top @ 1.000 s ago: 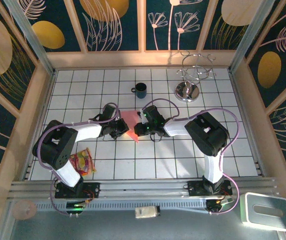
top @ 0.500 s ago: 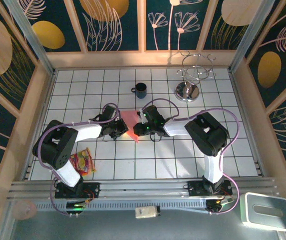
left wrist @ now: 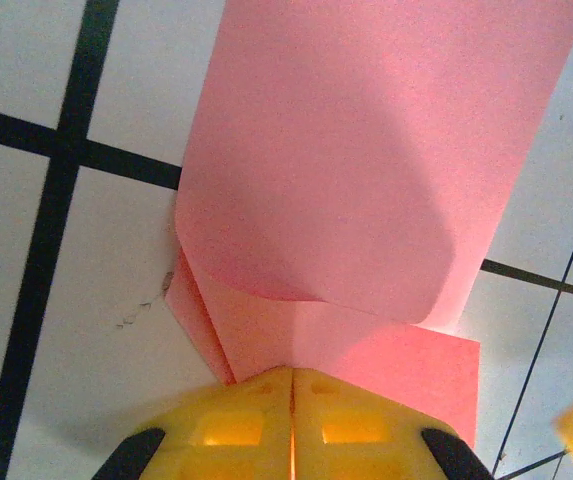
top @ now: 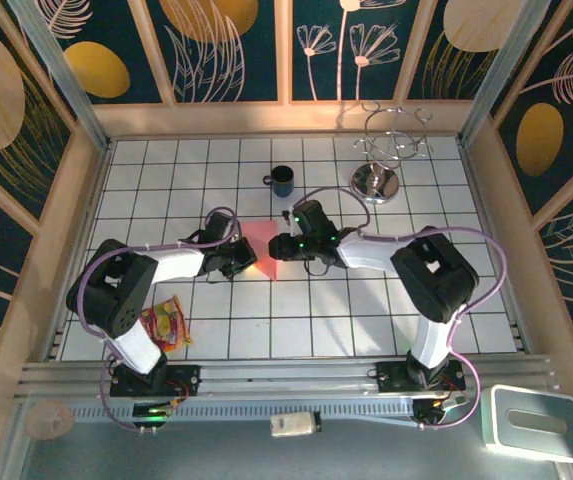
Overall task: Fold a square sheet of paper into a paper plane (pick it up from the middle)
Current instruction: Third fold the triangle at the center of the table.
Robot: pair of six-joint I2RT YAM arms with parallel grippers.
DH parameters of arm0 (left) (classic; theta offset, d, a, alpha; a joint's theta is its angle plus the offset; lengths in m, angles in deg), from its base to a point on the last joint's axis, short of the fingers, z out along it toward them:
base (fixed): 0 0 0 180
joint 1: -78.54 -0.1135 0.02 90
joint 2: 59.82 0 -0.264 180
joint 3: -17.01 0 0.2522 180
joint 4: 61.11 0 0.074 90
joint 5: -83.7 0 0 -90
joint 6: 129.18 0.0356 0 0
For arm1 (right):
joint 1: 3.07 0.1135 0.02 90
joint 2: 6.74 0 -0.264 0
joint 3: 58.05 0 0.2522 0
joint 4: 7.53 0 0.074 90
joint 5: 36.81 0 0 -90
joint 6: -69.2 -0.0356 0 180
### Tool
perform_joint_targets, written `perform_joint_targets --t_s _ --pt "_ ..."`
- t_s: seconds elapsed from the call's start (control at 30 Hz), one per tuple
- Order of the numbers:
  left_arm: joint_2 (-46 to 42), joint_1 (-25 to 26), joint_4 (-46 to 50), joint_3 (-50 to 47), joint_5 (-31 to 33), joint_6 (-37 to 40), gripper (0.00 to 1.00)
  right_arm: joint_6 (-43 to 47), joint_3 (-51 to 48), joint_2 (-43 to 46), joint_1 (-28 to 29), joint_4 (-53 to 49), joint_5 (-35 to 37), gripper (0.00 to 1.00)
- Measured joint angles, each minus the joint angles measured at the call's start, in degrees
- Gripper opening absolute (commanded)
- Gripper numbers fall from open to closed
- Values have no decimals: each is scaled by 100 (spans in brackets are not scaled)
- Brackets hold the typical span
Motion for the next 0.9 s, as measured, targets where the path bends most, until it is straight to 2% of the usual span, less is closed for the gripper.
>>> perform_joint_targets --t_s 0.2,0.33,0.9 --pt "11 0 -50 -11 0 -2 8 -87 0 118 107 -39 -138 16" --pt "11 0 -55 -13 2 -2 8 -103 24 0 352 -37 -330 12" --pt "9 0 -74 -22 -2 0 8 -118 417 -662 474 -339 -608 10"
